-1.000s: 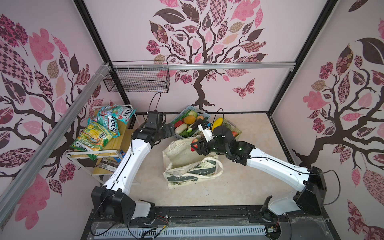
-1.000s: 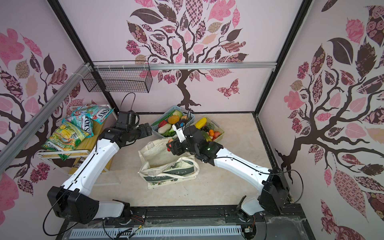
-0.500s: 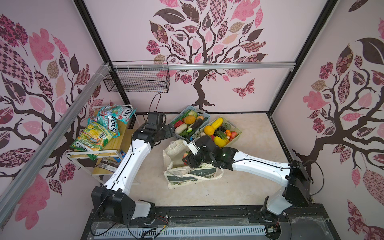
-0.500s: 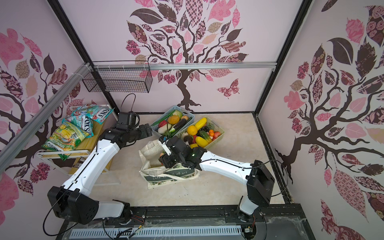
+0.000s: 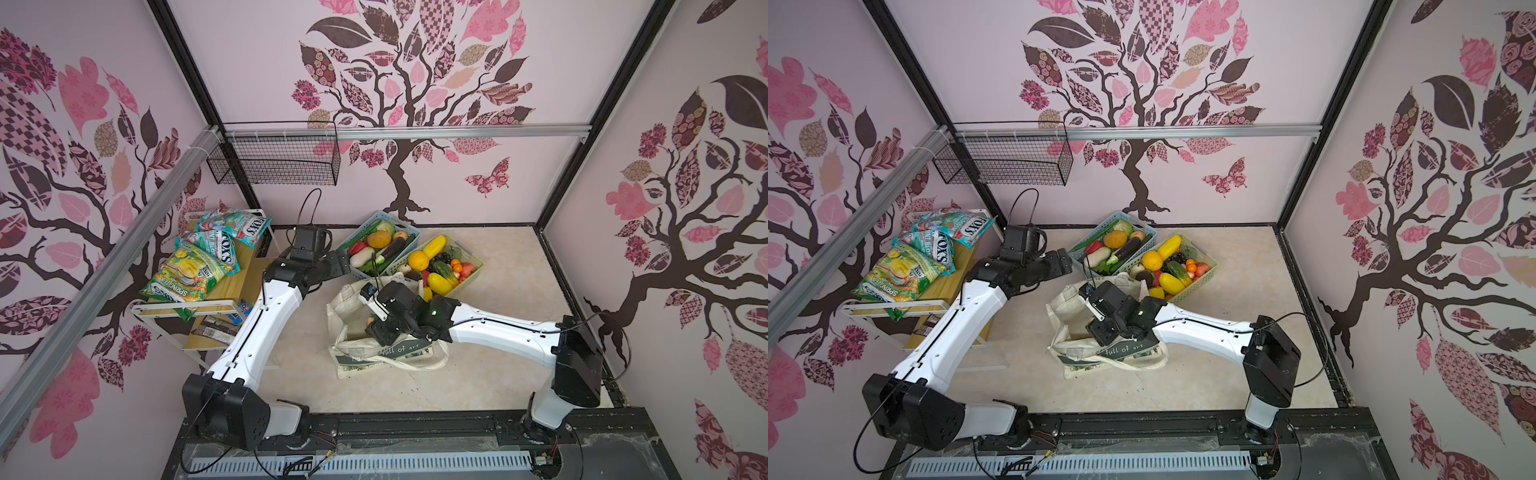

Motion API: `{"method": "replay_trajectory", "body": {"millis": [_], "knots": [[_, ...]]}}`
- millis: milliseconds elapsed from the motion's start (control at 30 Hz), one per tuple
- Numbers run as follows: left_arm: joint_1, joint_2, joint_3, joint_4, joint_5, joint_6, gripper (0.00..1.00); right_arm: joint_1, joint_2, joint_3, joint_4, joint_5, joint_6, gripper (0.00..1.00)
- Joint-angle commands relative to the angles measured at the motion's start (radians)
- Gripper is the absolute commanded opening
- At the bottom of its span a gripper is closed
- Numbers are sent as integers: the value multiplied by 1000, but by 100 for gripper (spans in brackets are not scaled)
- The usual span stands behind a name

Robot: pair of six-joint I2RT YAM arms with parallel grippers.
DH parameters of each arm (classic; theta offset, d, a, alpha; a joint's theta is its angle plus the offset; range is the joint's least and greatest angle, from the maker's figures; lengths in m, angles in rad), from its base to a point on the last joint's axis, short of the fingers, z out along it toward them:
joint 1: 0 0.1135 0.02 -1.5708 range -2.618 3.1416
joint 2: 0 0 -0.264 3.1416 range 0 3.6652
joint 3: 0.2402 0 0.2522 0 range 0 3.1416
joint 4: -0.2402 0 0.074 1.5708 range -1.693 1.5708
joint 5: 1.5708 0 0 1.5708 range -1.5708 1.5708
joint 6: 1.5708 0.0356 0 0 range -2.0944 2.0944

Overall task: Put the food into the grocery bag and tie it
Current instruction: 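Carry the apple with the right gripper into the tote bag and release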

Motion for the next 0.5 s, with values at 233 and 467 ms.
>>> {"method": "replay_trajectory", "body": {"millis": [233,467], "knots": [[23,-27,-37,25,25,-12,89,4,140,-25,-40,-27,-4,64],[24,-26,-31,27,24,-10,89,5,262,17,-81,-38,21,67]]}}
